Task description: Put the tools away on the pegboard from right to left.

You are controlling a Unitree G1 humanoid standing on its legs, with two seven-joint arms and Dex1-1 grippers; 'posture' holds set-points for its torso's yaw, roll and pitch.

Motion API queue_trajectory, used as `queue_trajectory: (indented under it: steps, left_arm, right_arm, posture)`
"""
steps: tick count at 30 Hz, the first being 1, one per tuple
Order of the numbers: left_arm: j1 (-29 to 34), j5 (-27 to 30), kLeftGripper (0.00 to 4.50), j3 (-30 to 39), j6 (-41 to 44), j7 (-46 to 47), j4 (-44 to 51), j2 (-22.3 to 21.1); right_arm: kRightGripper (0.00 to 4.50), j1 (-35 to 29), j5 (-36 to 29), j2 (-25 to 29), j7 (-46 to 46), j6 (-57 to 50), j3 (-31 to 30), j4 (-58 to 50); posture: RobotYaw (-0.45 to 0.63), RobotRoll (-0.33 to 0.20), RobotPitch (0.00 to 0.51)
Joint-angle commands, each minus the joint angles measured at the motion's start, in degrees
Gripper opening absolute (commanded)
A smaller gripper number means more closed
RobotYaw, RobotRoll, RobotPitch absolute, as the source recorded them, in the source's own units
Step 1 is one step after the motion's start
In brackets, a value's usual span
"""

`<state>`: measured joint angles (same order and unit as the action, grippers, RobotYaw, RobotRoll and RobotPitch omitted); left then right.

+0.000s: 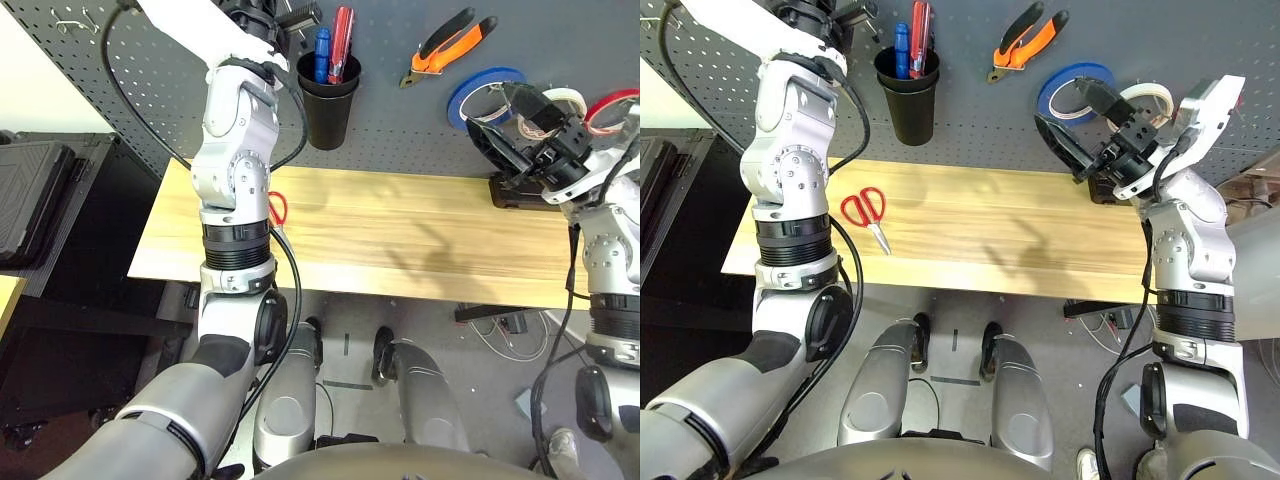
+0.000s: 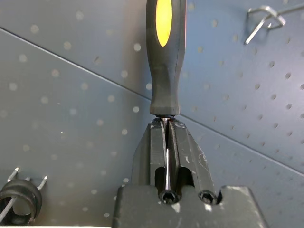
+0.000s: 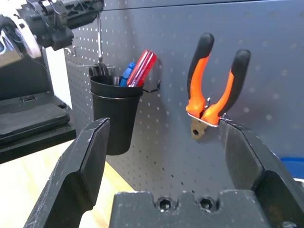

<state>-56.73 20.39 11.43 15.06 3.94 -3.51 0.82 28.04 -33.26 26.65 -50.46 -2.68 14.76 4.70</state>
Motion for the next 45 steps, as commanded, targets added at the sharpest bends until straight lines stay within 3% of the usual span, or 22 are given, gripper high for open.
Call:
queue_trajectory:
  steps: [1,30,33,42,45]
  left_arm:
    - [-0.7,-2.0,0.04,-1.9,-2.2,-1.3,-1.9,-0.3]
    - [5.3,-11.2,0.04,-8.6,-4.7,-4.4,-7.2,-0.4]
    - [5.5,-11.3,0.82,-8.7,-4.4,-4.5,-6.9,-0.4]
    - [5.8,-11.6,4.36,-8.8,-3.5,-4.9,-6.5,-0.7]
    - [5.8,-11.7,4.44,-8.8,-3.4,-4.9,-6.2,-0.8]
  right_arm:
    - [4.50,0.1,1.0,-0.6,0.6,1.1,-0.8,-0.6]
    - [4.50,0.7,4.0,-3.0,2.4,3.2,-3.5,-0.2]
    - [4.50,0.8,4.3,-3.1,2.5,3.5,-3.6,0.1]
    - [4.50,0.8,5.6,-3.8,2.3,4.7,-4.1,1.1]
    - [4.50,0.8,5.7,-3.9,2.3,5.0,-4.3,1.2]
  posture:
    - [0.11,0.000,0.201]
    - [0.11,0.000,0.214]
    - [0.11,0.000,0.213]
    - [0.11,0.000,0.208]
    - [0.11,0.000,0.207]
